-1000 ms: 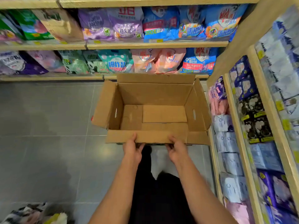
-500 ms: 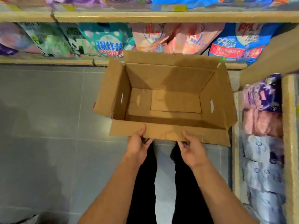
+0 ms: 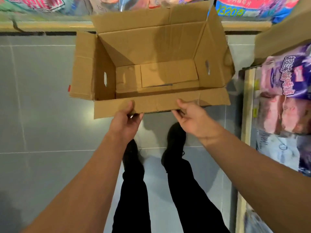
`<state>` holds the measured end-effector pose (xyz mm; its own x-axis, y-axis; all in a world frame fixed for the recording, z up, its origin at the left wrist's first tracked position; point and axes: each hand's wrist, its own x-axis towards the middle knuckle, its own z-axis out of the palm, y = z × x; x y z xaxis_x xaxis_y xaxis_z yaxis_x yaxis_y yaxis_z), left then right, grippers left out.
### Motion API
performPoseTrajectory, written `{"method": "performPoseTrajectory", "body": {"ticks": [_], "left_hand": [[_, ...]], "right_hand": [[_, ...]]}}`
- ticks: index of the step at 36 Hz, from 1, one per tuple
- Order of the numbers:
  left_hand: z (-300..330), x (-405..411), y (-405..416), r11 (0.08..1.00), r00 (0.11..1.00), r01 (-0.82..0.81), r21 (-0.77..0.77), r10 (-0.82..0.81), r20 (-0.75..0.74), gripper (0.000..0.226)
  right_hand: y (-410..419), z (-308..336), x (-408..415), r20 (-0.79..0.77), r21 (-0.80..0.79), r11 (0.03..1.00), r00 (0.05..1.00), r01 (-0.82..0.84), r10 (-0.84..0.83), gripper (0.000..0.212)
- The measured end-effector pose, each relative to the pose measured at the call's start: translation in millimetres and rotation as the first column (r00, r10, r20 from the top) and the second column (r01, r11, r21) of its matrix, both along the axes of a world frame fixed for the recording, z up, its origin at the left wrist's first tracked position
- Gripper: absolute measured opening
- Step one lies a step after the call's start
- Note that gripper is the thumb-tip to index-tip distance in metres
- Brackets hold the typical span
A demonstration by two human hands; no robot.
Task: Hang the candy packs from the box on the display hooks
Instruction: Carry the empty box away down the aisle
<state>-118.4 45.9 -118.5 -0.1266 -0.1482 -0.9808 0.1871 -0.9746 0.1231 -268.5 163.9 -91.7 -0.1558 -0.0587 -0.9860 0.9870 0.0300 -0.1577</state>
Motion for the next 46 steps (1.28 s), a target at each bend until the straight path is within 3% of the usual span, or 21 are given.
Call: {"method": "performPoseTrajectory", "body": {"ticks": [13,15,19,24,28,30,34,40,46], "left_hand": [[-66.1,-17.5,-28.8,0.998,0.997,0.055,0.022,-0.056,0.062,0.022],[-69.3,-21.7,-31.0,0.998,0.994,0.062,0.003,-0.062,0.094,0.024],[-72.0,-30.7,-35.0,0.992,0.980,0.126,0.011,-0.126,0.155,0.005],[-73.8,-37.8,-42.4,0.988,0.970,0.152,0.002,-0.149,0.191,0.005],[-72.4,-38.2,-45.1,0.967,0.941,0.252,0.024,-0.251,0.228,0.024],[-71.7,-38.3,-46.5,0.960,0.933,0.279,0.031,-0.279,0.229,0.032],[-65.9,-43.0,-53.3,0.946,0.913,0.316,0.074,-0.325,0.247,0.022],[-39.4,-52.2,-53.7,0.932,0.887,0.329,0.151,-0.360,0.290,0.037],[6.6,-57.6,-52.0,0.948,0.910,0.266,0.177,-0.308,0.279,0.036]], "right_hand": [[-31.5,-57.6,-7.3,0.091,0.072,0.997,0.996,-0.023,0.017,0.005],[-35.7,-61.8,-9.5,0.107,0.104,0.995,0.994,0.000,-0.011,0.016],[-38.3,-63.7,-12.1,0.141,0.154,0.988,0.989,0.021,-0.043,0.032],[-39.2,-62.9,-7.8,0.140,0.069,0.998,0.990,-0.013,0.003,0.030],[-44.9,-63.1,-8.6,0.131,0.062,0.996,0.990,-0.057,0.049,0.035],[-48.2,-61.9,-6.4,0.125,0.078,0.995,0.991,-0.060,0.050,0.034],[-55.1,-59.1,3.9,0.071,0.179,0.982,0.996,-0.062,0.050,0.031],[-56.8,-41.0,13.1,0.038,0.373,0.924,0.997,-0.081,0.072,0.018],[-64.3,-8.2,17.7,-0.091,0.326,0.922,0.965,-0.206,0.248,0.005]]}}
